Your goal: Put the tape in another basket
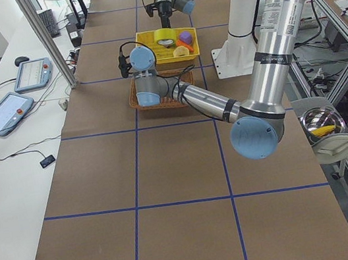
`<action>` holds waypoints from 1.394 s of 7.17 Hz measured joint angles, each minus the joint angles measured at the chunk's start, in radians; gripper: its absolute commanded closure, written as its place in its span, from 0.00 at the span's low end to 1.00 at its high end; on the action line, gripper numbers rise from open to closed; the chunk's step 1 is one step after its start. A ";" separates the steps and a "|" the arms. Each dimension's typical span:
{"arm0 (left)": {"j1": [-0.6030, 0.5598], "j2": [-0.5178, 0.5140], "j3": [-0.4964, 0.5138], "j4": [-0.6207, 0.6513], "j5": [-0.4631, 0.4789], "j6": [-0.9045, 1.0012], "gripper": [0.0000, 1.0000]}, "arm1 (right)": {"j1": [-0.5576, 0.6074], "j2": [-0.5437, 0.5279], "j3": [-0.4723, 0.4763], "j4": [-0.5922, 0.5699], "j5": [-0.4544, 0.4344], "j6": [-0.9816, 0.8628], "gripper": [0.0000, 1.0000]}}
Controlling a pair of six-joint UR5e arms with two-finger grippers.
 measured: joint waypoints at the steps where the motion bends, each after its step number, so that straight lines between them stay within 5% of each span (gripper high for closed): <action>1: 0.032 -0.017 0.015 -0.132 0.051 -0.172 0.03 | -0.013 0.000 -0.001 0.048 -0.013 0.049 1.00; 5: 0.185 -0.096 0.067 -0.476 0.191 -0.488 0.02 | -0.053 0.000 -0.012 0.211 -0.067 0.172 1.00; 10: 0.234 -0.117 0.064 -0.604 0.260 -0.667 0.02 | -0.068 -0.012 -0.125 0.483 -0.109 0.272 1.00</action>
